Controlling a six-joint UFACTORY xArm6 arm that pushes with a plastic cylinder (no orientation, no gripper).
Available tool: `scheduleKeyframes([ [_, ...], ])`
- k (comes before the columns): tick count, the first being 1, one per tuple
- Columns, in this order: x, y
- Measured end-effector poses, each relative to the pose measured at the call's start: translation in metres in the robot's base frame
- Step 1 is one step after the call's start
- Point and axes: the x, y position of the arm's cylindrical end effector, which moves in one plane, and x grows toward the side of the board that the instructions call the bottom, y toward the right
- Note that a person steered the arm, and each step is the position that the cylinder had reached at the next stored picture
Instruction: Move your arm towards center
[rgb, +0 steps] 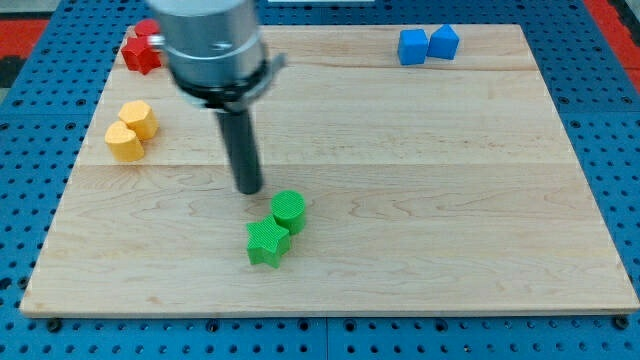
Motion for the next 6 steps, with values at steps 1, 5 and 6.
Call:
scheduleKeyframes([
  [1, 0.008, 0.041],
  [5, -0.07, -0.008],
  [6, -0.07, -0.009],
])
